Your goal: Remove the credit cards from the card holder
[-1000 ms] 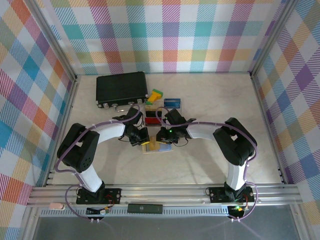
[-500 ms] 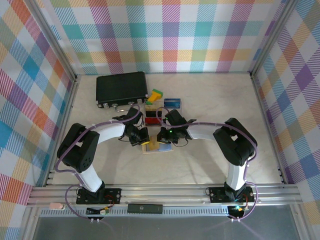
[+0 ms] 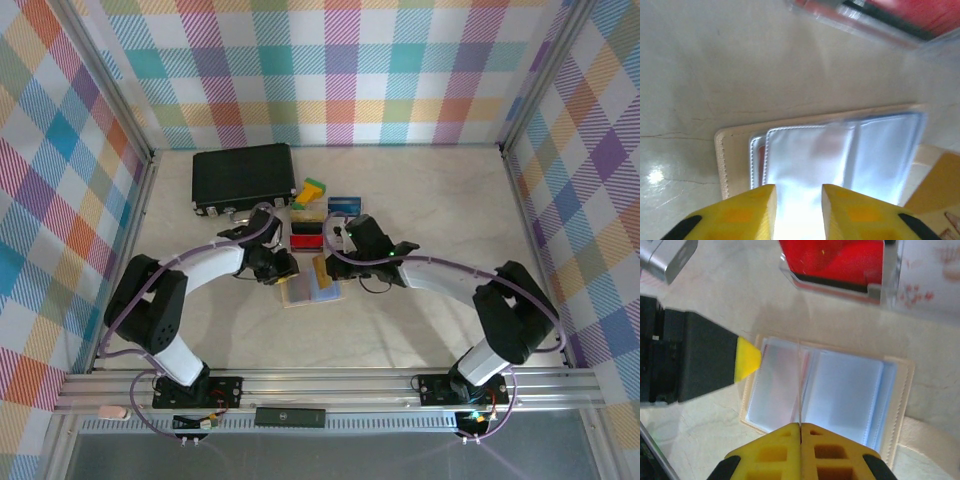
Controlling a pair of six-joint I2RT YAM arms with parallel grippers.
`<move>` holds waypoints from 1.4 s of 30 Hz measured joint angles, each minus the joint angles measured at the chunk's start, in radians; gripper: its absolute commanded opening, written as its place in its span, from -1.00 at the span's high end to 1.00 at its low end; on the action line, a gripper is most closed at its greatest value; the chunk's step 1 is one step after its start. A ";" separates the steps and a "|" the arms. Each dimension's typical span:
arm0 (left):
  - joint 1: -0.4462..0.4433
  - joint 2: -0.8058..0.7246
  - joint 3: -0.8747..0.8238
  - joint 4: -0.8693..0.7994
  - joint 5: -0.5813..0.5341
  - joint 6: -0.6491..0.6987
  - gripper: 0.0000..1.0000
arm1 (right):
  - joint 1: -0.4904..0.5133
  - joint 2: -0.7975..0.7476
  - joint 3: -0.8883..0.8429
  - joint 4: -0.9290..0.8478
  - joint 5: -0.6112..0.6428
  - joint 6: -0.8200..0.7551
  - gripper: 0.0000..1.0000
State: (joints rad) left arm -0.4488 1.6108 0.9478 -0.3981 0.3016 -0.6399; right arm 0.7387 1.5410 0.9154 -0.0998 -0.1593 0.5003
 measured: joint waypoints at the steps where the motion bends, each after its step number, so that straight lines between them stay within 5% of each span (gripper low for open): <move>1: 0.006 -0.016 0.005 0.002 -0.006 -0.005 0.20 | 0.000 -0.019 -0.004 0.000 0.007 -0.025 1.00; 13: 0.159 -0.240 0.004 -0.002 -0.125 -0.009 -0.58 | -0.006 -0.129 -0.016 -0.042 0.040 -0.348 1.00; 20: 0.238 -0.280 -0.005 -0.053 -0.163 0.053 -0.94 | -0.006 -0.080 0.121 -0.165 0.035 -0.566 1.00; 42: 0.348 -0.328 0.047 -0.178 -0.217 0.148 -0.99 | -0.025 0.383 0.825 -0.552 0.073 -1.231 1.00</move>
State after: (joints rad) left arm -0.1013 1.2827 0.9951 -0.5762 0.0841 -0.4923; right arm 0.7139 1.9236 1.7401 -0.6518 -0.0864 -0.7311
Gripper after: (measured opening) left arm 0.997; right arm 0.049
